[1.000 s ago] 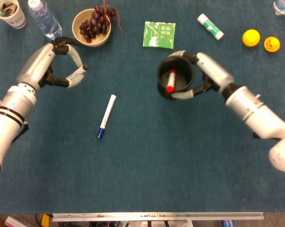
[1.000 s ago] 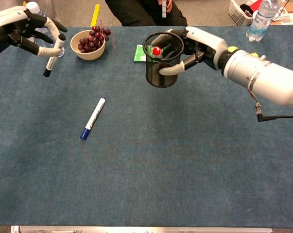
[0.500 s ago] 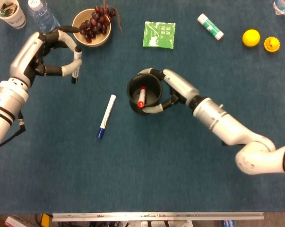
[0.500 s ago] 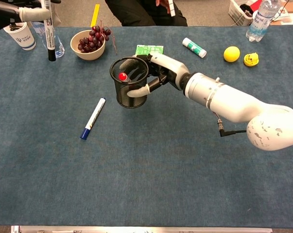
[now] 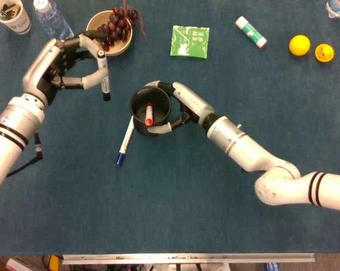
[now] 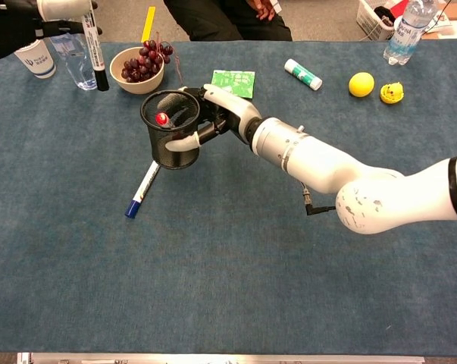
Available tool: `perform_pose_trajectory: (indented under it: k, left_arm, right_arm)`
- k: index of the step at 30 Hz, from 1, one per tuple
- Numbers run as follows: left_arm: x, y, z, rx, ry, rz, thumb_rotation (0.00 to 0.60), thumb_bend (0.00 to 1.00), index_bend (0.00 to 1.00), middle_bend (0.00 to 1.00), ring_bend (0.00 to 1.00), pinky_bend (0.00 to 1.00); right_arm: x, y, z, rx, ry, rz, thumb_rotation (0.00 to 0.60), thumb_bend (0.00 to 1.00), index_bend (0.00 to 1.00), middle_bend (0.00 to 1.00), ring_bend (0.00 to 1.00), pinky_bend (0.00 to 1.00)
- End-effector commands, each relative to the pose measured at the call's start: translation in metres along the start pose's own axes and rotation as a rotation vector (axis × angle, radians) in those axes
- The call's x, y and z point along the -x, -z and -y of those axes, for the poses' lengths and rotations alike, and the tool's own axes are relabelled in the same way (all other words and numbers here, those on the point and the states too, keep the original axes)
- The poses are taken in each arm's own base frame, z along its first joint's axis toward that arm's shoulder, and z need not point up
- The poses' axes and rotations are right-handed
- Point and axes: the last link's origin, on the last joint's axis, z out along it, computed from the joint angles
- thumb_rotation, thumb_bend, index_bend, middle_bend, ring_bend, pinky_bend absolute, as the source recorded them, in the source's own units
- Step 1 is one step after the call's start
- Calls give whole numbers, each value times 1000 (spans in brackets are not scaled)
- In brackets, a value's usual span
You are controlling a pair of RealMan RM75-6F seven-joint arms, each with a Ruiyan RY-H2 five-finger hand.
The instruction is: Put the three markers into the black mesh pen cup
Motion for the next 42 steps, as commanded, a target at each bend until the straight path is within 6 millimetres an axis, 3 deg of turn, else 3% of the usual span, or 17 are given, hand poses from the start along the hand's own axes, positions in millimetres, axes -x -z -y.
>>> perform_pose_trajectory:
  k: [1,18,29,36,42]
  left_arm:
    - [5,-3,3,1,13,14,600,295,637,214,95,206]
    - [33,-21,17,-7,51,74,600,295,642,214,94,195]
    - [38,-28,26,-16,28,81,600,295,630,210,92,182]
    - [33,-26,31,-36,-55,110,600,298,303,75,7,112]
    - [20,-19,30,-30,-165,113,600,298,236,40,0,95]
  right_arm:
    - [4,-6,3,3,-4,4,600,362,519,450,343,294]
    - [22,-31,16,18,-11,8,600,362,519,450,343,294]
    - [25,-31,22,11,-7,9,600,362,519,451,343,294]
    - [18,-28,23,11,3,0,600,362,519,451,343,294]
    - [3,-19,21,12,26,-19,600,362,519,451,343,294]
